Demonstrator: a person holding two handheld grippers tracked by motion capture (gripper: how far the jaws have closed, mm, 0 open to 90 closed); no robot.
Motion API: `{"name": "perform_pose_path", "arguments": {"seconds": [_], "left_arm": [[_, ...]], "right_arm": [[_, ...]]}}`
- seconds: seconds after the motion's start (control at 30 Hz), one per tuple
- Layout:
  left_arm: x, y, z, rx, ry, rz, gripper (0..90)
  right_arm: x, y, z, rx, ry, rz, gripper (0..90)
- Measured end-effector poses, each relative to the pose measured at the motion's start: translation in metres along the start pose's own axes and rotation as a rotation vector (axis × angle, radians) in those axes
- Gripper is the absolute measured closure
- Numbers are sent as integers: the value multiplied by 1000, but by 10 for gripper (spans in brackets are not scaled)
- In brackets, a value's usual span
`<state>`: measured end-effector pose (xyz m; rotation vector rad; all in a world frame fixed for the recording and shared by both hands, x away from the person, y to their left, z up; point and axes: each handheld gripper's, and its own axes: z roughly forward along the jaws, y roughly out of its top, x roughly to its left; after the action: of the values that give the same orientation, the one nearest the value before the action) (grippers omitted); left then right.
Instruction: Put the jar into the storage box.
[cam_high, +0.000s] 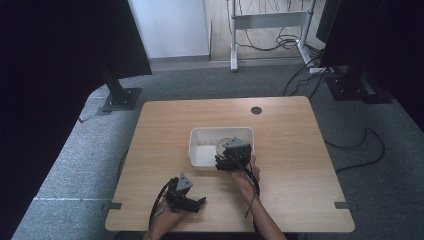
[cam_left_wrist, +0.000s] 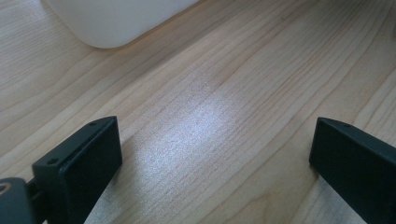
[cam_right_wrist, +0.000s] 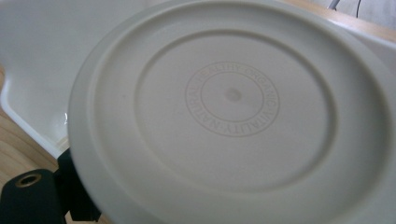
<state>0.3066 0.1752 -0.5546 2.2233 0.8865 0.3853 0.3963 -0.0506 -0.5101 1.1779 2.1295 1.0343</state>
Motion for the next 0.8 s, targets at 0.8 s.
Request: {"name": "perform_pose_path", "arguments": {"seconds": [0.8], "left_arm": [[0, 0, 0, 0, 0, 0, 21]], "right_arm": [[-11, -12, 18, 65, 38, 66, 91]]}}
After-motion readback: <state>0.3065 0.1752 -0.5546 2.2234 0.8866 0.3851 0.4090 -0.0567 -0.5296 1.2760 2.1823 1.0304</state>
